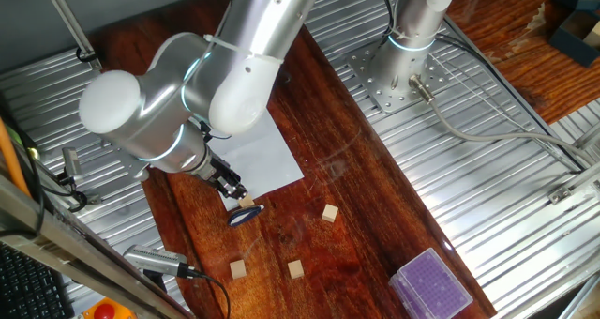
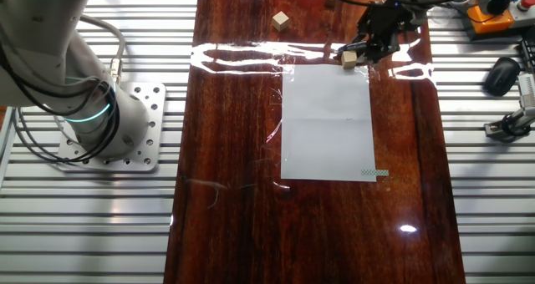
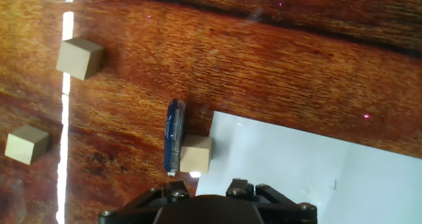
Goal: Use the correction tape on paper
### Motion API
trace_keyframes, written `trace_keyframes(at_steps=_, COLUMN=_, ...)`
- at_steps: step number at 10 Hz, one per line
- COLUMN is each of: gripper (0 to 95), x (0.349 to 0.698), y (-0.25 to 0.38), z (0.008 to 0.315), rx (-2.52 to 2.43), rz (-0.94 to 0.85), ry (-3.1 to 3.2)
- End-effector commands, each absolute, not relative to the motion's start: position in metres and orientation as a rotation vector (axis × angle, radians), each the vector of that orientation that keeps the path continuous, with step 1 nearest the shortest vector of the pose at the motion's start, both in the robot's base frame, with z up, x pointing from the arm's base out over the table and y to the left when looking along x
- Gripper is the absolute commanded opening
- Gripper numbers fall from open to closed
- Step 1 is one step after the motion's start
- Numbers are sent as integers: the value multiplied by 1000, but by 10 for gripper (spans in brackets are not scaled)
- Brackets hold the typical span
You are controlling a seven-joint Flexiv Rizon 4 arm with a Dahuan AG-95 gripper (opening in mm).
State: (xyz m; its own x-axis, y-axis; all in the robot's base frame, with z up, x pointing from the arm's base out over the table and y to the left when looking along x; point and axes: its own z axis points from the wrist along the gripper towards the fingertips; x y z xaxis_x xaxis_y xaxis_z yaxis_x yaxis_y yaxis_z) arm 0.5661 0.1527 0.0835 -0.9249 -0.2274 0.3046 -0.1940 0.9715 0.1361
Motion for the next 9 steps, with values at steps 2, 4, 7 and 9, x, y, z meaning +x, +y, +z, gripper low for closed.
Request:
trace_keyframes(at_steps=2, gripper=380, x=571, y=161, z=80, rx=271, rz=-151, ry=-2788)
trace_keyframes(at_steps=4, gripper=380, x=576, y=170, z=75, rx=250, rz=-152, ry=-2788)
trace_keyframes(at_steps=7, gripper=380, x=581, y=185, z=70, rx=218, rz=-149, ry=-2790)
trace_keyframes(at_steps=9, gripper=380, x=582, y=187, z=69, rx=215, rz=-140, ry=-2789)
